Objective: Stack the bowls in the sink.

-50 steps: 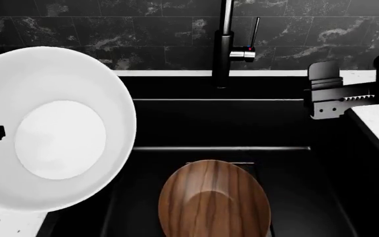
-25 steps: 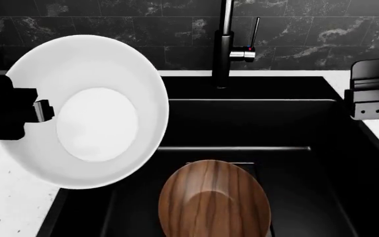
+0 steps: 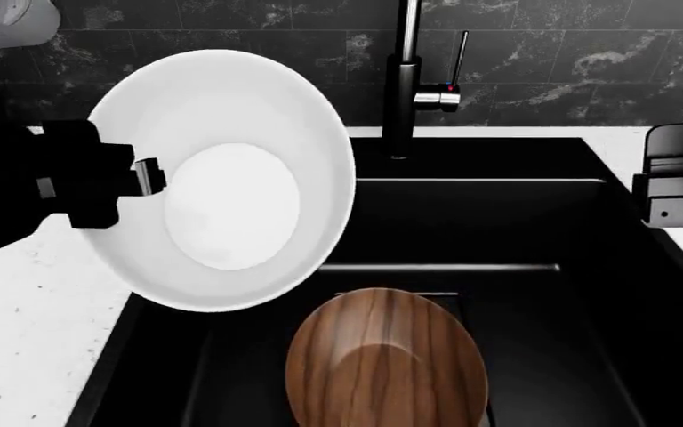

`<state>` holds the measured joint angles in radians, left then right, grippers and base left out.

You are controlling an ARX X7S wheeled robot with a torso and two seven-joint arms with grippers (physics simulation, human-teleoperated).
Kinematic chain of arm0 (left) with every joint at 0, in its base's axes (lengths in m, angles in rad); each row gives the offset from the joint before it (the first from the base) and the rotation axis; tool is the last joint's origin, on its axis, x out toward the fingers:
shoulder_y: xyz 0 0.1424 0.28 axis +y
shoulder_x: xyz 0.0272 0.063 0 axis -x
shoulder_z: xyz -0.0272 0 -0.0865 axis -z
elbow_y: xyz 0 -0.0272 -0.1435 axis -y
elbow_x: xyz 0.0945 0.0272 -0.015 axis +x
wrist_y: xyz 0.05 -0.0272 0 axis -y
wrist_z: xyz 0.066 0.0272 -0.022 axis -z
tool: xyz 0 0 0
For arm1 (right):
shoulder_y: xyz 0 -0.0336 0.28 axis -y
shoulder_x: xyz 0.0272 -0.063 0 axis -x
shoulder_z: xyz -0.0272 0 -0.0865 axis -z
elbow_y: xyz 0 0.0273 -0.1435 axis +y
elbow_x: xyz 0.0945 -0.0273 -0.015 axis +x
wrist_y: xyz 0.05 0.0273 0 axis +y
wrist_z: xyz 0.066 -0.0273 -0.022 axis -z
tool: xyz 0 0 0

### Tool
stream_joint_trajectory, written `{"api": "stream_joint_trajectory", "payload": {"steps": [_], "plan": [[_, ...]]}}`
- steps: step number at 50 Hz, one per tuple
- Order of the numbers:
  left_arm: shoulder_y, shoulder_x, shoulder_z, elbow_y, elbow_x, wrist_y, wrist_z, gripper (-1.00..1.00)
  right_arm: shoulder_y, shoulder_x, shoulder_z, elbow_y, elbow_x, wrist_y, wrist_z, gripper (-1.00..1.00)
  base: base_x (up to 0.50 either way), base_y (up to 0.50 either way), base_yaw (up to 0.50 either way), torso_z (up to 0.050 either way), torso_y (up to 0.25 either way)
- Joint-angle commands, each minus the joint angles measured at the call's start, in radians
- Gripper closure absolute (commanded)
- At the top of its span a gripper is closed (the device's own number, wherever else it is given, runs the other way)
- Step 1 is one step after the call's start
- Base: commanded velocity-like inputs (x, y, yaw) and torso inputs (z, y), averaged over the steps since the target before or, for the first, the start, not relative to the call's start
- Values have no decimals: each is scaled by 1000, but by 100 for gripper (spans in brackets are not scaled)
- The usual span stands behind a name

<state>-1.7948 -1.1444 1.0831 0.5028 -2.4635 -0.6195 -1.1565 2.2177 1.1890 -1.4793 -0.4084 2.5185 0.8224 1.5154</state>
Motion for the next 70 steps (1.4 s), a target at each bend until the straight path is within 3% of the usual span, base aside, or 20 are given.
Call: {"api": "stream_joint_trajectory", "payload": {"steps": [1, 25, 59, 70], "plan": [[41, 51, 4, 12, 49, 60, 23, 100, 12, 9, -10, 3, -22, 0, 7, -100, 0, 0, 0, 0, 0], [62, 167, 13, 11, 77, 105, 26, 100, 128, 70, -90, -15, -97, -16, 52, -100, 0, 0, 0, 0, 0], [105, 407, 119, -52, 91, 108, -26, 100, 58, 81, -67, -31, -152, -52, 26, -100, 0, 0, 0, 0, 0], [174, 446, 147, -62, 128, 136, -1, 100, 38, 76, -70, -36, -160, -60, 20, -100, 0, 0, 0, 0, 1]]}}
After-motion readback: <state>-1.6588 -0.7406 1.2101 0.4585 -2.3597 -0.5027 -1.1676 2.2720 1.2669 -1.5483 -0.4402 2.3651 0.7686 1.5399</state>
